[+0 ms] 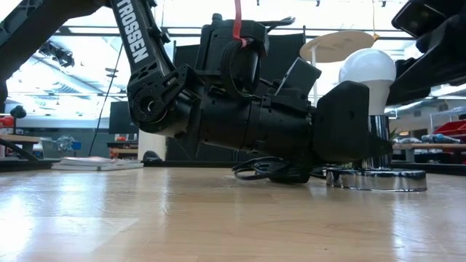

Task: Screw lightbulb
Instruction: Insert the lightbulb into the lamp

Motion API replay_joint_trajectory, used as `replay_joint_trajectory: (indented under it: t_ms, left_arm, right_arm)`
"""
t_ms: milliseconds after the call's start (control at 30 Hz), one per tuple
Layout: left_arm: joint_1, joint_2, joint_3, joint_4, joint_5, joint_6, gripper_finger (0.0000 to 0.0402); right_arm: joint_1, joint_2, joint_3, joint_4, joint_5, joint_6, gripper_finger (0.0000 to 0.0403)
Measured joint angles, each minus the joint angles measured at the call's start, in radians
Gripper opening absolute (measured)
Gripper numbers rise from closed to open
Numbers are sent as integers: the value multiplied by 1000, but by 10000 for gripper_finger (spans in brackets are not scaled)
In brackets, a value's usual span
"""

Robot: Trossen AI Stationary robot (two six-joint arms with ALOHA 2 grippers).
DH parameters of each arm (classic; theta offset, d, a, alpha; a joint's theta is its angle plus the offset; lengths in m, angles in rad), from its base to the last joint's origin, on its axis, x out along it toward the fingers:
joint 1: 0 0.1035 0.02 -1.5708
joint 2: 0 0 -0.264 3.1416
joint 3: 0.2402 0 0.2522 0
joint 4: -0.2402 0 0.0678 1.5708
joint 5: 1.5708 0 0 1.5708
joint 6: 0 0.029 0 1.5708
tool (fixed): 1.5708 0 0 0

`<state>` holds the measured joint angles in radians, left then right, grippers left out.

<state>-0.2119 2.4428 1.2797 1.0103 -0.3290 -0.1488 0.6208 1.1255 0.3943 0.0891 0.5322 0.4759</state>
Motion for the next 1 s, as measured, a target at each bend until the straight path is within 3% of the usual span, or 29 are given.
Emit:
replay_joint_trajectory:
  t_ms: [100, 233, 333, 533, 667, 833, 1000]
  left_arm:
    - [-1, 0, 0, 0, 0, -5, 198]
    - [-1, 0, 0, 0, -14, -20, 198]
    - [-1, 0, 0, 0, -3, -18, 198]
    - [-9, 0, 0, 1, 28, -12, 198]
    - [-13, 0, 0, 2, 18, -10, 198]
    - [-13, 0, 0, 0, 15, -10, 198]
    - [-18, 0, 1, 0, 12, -5, 198]
  right_arm:
    - [24, 0, -1, -5, -44, 45, 250]
    - [73, -2, 2, 18, -180, 98, 250]
    - [91, -1, 2, -20, -174, 120, 249]
    - [76, 5, 155, -435, -127, 204, 249]
    - [54, 29, 299, -711, -71, 156, 249]
    - [9, 47, 396, -765, -66, 15, 255]
    - [-68, 66, 461, -866, -191, -77, 287]
